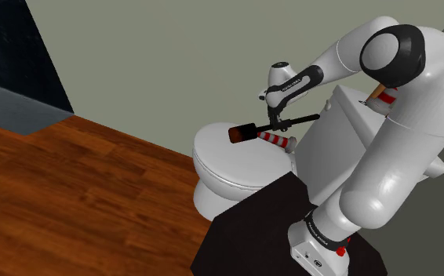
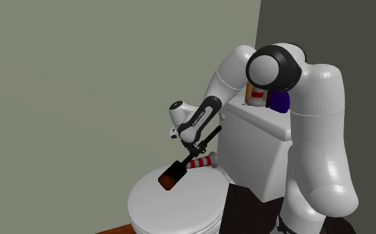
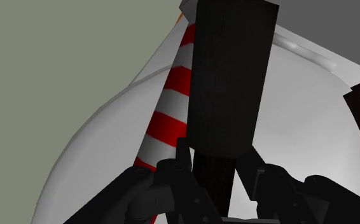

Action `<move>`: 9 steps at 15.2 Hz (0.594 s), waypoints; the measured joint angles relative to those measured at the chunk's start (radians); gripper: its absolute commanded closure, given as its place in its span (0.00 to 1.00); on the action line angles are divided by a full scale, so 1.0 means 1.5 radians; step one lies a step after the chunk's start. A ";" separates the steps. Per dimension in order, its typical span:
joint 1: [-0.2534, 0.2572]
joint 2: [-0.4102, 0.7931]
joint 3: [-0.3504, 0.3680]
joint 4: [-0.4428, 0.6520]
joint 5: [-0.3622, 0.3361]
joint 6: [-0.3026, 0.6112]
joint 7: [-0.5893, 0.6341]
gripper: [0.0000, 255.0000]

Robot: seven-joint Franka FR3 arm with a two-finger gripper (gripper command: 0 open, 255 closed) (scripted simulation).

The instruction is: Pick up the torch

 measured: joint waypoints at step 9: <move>0.003 -0.021 -0.001 0.004 -0.002 -0.025 -0.005 1.00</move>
